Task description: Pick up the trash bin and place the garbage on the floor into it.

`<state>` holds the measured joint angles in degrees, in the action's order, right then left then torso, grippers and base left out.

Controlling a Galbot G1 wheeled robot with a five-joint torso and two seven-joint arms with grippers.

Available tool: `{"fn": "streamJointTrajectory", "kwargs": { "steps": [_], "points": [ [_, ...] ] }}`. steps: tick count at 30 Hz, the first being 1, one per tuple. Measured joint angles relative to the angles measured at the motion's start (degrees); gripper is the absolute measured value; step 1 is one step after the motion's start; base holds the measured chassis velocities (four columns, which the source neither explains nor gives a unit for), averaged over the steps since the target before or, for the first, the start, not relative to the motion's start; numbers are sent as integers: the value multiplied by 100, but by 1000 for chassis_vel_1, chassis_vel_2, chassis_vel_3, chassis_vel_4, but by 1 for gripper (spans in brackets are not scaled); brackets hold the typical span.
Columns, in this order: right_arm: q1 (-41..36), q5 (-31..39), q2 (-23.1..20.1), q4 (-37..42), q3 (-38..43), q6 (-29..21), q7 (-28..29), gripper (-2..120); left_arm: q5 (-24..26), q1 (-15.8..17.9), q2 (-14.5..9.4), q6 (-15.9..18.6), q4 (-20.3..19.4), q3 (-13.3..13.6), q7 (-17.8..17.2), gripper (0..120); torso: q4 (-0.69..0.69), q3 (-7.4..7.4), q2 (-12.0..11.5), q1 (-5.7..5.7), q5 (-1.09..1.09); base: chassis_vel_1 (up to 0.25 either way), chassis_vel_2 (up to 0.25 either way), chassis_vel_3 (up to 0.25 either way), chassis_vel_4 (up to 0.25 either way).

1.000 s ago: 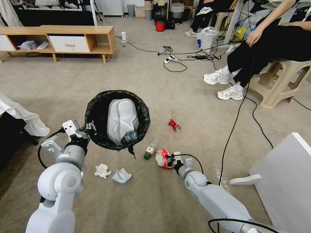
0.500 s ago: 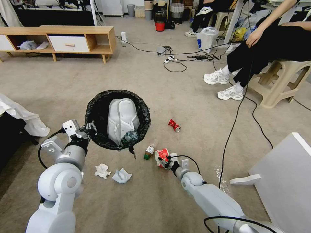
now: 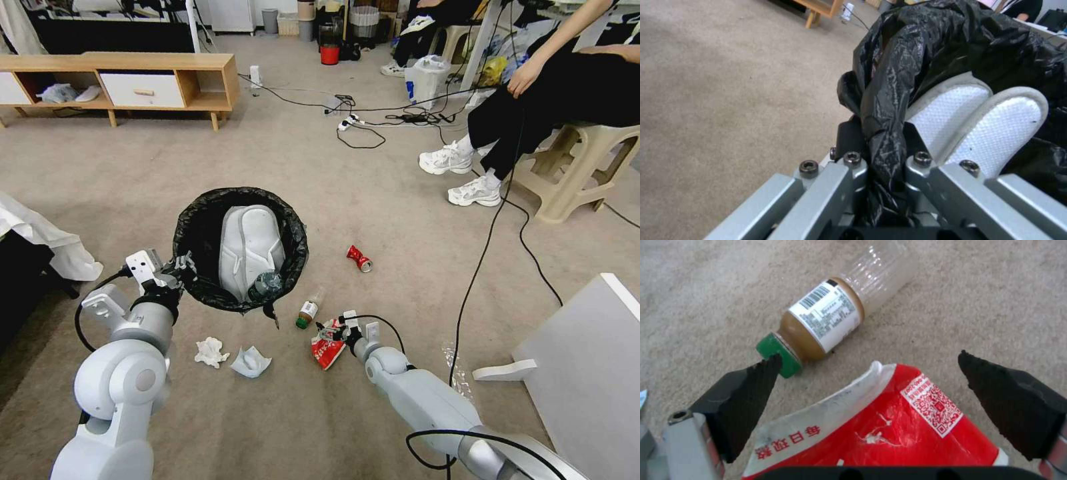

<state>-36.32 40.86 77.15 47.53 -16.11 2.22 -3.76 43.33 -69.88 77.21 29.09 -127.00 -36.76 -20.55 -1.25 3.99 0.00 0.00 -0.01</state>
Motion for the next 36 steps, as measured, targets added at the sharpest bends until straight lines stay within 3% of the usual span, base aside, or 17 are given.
{"fn": "streamJointTrajectory", "kwargs": {
  "steps": [12,36],
  "points": [
    [-124,-54,-74,84,56,16,-4,100,-25,-9,9,-6,0,19,5,4,0,0,1,0,1,0,0,0,0],
    [89,97,269,-403,-160,-5,52,96,-117,-26,32,-101,85,37,49,4,0,0,0,0,1,0,0,0,0]
  ]
}}
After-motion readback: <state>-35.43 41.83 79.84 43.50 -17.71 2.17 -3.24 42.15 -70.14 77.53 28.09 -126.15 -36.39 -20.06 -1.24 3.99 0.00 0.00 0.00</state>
